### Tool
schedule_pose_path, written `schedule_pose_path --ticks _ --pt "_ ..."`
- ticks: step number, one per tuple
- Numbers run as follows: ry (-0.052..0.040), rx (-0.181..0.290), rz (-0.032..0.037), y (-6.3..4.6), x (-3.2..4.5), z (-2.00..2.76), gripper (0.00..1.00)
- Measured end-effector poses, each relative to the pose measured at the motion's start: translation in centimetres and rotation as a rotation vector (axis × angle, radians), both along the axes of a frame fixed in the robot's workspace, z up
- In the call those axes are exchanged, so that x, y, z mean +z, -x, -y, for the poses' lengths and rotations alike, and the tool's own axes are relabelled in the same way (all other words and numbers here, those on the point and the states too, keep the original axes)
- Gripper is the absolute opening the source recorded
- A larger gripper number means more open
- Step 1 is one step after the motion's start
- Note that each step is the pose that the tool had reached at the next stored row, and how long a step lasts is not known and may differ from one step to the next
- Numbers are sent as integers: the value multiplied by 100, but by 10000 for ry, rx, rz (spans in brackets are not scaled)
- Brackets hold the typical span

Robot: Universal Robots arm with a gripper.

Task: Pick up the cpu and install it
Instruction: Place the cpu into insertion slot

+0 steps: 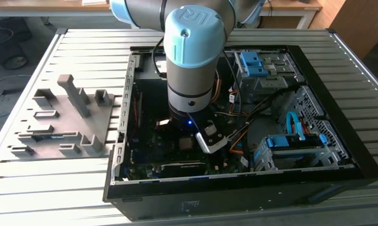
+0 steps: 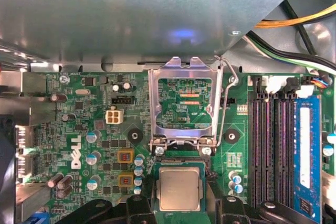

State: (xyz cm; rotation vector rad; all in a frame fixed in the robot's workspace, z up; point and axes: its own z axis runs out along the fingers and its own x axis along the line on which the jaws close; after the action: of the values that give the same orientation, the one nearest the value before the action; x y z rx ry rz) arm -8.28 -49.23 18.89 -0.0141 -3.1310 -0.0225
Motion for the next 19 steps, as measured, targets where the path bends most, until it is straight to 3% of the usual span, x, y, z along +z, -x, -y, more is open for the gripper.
schedule_pose_path --ticks 19 --pt "-5 -322 2 -1 16 -3 47"
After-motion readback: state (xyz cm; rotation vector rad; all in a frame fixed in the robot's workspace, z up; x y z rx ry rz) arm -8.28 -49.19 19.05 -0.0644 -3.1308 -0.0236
